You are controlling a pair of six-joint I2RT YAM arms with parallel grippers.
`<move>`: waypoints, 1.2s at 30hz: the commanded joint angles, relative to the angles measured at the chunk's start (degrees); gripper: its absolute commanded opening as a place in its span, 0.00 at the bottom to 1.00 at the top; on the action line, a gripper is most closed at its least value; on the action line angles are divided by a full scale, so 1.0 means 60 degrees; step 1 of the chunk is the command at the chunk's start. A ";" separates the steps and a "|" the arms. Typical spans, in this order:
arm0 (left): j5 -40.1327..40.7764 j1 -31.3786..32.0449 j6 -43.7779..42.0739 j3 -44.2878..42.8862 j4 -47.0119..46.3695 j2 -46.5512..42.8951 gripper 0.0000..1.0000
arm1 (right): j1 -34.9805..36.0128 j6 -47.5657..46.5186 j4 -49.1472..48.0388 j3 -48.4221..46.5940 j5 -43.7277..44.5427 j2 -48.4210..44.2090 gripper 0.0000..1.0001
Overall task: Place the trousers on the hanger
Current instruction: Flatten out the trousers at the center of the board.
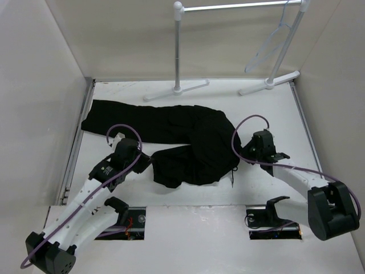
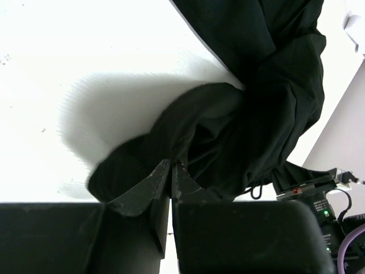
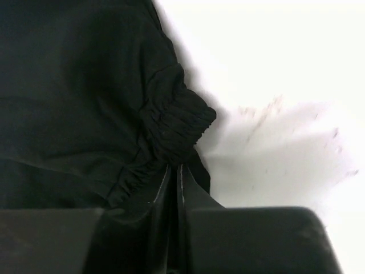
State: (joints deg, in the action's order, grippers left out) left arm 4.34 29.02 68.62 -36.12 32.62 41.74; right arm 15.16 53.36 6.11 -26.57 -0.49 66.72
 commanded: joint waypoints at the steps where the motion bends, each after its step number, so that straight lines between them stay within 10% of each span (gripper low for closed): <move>1: 0.0184 -0.0214 -0.0069 -0.0190 0.0231 -0.0217 0.01 | -0.0219 -0.0397 -0.0785 -0.0669 0.0973 -0.0235 0.10; 18: 0.0947 -0.5674 -0.2163 -0.2108 0.2603 -0.0525 0.00 | -0.4098 -0.1321 -0.0154 -0.4009 0.1533 0.0744 0.04; 29: 0.2289 -0.6147 -0.2628 -0.6618 0.4158 0.0178 0.00 | -0.5273 -0.0369 0.0843 -0.5138 0.0932 0.2254 0.04; 32: 0.4721 -0.6016 -0.3482 -0.6871 0.4245 0.0353 0.00 | -0.5594 -0.0120 0.0914 -0.5385 0.0989 0.2605 0.06; 36: 0.4581 -0.6132 -0.3220 -0.5880 0.4304 0.0588 0.00 | -0.5976 -0.0061 0.1398 -0.6190 0.1282 0.3264 0.10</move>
State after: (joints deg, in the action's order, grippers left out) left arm 26.39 -7.27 50.96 -75.79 55.51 42.98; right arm -19.25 51.59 14.24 -58.39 5.13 85.12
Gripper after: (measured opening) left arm 0.010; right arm 0.094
